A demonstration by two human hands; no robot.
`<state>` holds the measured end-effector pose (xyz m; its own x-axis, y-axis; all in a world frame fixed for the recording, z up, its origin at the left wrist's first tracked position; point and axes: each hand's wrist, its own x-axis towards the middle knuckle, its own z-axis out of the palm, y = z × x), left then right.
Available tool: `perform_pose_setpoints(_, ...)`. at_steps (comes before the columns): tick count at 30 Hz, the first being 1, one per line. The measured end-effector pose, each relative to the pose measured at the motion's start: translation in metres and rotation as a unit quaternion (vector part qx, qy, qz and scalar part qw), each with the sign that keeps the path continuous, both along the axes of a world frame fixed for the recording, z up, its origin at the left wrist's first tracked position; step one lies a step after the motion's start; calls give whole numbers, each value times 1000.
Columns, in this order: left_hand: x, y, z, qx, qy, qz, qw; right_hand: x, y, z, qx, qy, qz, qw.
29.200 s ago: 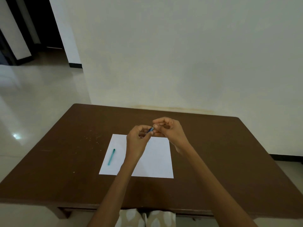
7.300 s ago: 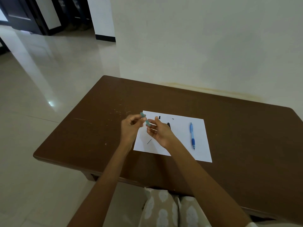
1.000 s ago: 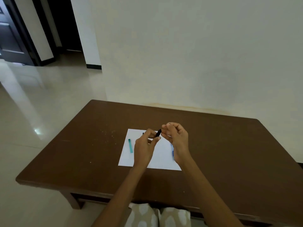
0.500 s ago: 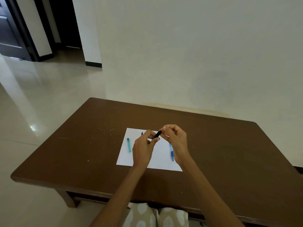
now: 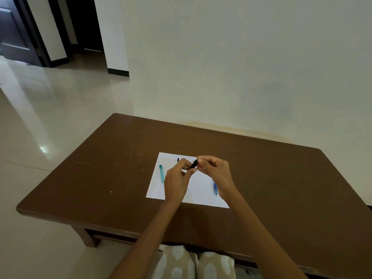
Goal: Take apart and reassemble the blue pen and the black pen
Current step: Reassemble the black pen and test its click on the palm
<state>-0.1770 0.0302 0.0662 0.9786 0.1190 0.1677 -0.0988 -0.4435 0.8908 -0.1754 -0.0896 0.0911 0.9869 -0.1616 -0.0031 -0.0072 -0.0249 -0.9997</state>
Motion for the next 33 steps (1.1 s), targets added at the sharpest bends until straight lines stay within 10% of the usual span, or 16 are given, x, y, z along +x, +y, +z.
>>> perform_pose_setpoints(7, 11, 4, -18, -88, 34, 29, 995, 15, -1, -30, 29, 31, -23, 999)
perform_pose_setpoints(15, 46, 13, -28, -176, 60, 74, 980, 96, -8, -79, -366, 10, -49, 929)
perform_pose_setpoints(24, 63, 11, -35, -180, 53, 52, 981, 137, -2, -98, -492, 42, -2, 870)
perform_pose_setpoints(27, 61, 15, -33, -178, 53, 51, 981, 132, -1, -88, -442, 38, -7, 896)
perform_pose_setpoints(33, 54, 19, -20, -180, 40, 47, 982, 94, 18, -24, -41, -22, 1, 999)
